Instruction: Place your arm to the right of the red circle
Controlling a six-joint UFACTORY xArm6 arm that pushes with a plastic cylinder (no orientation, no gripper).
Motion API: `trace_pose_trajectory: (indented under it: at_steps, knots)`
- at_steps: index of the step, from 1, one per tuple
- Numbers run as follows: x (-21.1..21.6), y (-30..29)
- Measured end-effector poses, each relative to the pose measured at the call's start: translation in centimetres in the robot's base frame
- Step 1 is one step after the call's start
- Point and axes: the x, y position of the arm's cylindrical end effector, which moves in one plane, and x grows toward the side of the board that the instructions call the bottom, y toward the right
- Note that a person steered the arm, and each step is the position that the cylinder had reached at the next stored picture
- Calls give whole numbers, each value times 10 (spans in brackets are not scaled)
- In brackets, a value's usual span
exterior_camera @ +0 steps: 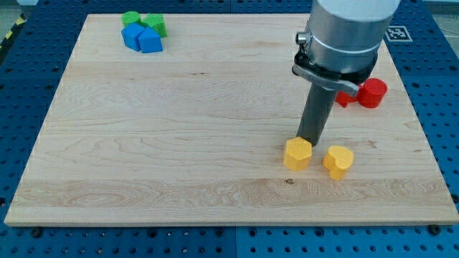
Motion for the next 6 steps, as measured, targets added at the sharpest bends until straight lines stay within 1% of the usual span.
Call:
trace_pose_trajectory:
  at_steps: [1, 2, 3, 4, 5, 6]
  knots:
    - [6, 0]
    - [-37, 34]
    - [-71, 98]
    - [-76, 162]
    - [-101, 185]
    - [-97, 204]
